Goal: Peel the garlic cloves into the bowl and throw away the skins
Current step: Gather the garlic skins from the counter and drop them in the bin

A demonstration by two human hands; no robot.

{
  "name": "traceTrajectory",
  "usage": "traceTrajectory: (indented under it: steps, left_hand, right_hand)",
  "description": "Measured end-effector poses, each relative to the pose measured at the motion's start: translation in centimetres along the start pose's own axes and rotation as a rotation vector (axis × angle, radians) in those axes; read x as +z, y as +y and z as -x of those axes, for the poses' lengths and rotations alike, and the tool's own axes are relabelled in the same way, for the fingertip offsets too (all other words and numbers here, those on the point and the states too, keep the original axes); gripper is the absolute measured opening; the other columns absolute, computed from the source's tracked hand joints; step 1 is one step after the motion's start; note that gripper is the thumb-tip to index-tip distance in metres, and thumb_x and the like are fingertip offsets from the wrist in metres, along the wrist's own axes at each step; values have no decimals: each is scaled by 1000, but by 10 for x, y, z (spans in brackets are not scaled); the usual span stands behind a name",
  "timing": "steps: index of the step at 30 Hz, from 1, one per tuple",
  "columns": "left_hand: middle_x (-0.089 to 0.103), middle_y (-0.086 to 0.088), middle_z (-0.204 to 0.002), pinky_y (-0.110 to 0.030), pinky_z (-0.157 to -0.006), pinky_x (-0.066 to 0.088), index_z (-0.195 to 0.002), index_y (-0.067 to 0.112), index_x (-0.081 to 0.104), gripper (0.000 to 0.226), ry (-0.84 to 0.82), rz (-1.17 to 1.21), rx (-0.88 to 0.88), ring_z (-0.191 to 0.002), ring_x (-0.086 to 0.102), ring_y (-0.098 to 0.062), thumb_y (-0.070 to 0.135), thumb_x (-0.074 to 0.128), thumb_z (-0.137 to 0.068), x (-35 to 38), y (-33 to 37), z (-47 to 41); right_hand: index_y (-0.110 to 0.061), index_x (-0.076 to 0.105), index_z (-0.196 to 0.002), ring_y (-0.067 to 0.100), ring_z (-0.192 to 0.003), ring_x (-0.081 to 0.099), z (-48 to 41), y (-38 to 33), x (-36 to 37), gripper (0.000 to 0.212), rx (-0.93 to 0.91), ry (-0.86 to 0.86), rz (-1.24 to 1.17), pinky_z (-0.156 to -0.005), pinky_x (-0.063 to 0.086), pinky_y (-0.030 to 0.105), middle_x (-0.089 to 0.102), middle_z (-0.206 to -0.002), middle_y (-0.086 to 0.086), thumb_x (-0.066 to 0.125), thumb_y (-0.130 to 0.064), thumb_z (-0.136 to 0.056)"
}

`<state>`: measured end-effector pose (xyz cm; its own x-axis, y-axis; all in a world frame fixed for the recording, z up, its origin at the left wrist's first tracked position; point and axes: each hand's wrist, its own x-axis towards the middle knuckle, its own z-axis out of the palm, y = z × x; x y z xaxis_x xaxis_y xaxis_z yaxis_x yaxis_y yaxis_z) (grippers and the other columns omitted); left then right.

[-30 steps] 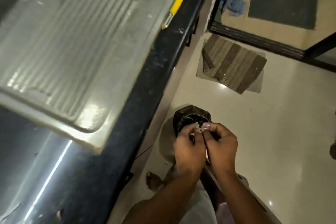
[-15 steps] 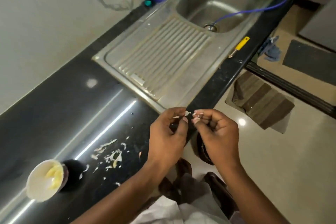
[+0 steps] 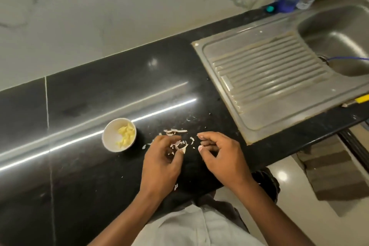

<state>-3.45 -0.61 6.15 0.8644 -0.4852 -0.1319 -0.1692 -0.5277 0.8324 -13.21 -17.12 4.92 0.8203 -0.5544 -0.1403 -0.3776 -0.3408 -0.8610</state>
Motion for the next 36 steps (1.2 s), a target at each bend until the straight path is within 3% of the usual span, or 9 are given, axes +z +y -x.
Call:
traceTrajectory:
  steps: [3,7,10,15,20,29,32,36]
  left_hand:
    - [57,25,-119,-36,-86,60,-126,35,69,34,9,-69,-62,-100,65,-5,26,75,-94,-15,-24,6]
    - [51,27,-137,-29,-115,44,-138,34,64,42,-39,-178,-78,-133,45,6,27,70,-97,-22,-42,17]
    - [39,21,-160,-22,-122,24,-152,34,52,55,-74,-243,-105,-149,24,9,27,67,-100,-24,-50,24]
    - [15,17,-173,-22,-125,11,-166,29,27,71,-105,-278,-128,-158,5,1,27,61,-104,-25,-57,22]
    - [2,13,-176,-16,-122,1,-169,25,15,76,-121,-315,-121,-159,-6,0,25,57,-106,-22,-62,22]
    - [19,12,-173,-16,-121,2,-166,26,28,68,-177,-424,11,-159,5,-4,28,57,-104,-18,-72,25]
    - [36,12,-165,-14,-120,15,-158,24,47,55,-208,-440,73,-154,21,-4,27,58,-103,-15,-72,32]
    - [47,10,-156,-26,-120,37,-146,21,61,44,-164,-404,63,-148,32,-5,25,62,-102,-15,-69,34]
  right_hand:
    - [-30,69,-139,0,-121,63,-11,3,17,42,-71,-116,175,-106,54,24,67,-134,-17,74,-22,-98]
    - [-33,51,-157,-1,-156,28,-26,11,33,56,-128,-269,302,-125,23,22,40,-166,-19,67,-31,-104]
    - [-34,33,-166,-2,-162,4,-36,17,51,63,-209,-380,393,-132,7,29,20,-175,-17,57,-39,-108]
    - [-31,13,-171,2,-163,-9,-47,13,79,70,-311,-494,507,-135,-2,36,3,-179,-11,46,-45,-111]
    - [-27,13,-172,6,-164,-10,-48,4,97,69,-400,-555,558,-134,-7,34,2,-180,-8,45,-43,-112]
    - [-23,20,-170,4,-164,1,-27,29,75,59,-576,-599,615,-134,1,30,12,-179,-7,38,-30,-115]
    - [-22,29,-168,6,-164,10,-12,42,57,55,-578,-622,615,-135,10,33,20,-177,-6,40,-26,-114]
    - [-19,58,-151,11,-151,45,-12,43,34,47,-536,-528,526,-130,29,33,56,-157,-1,55,-14,-104]
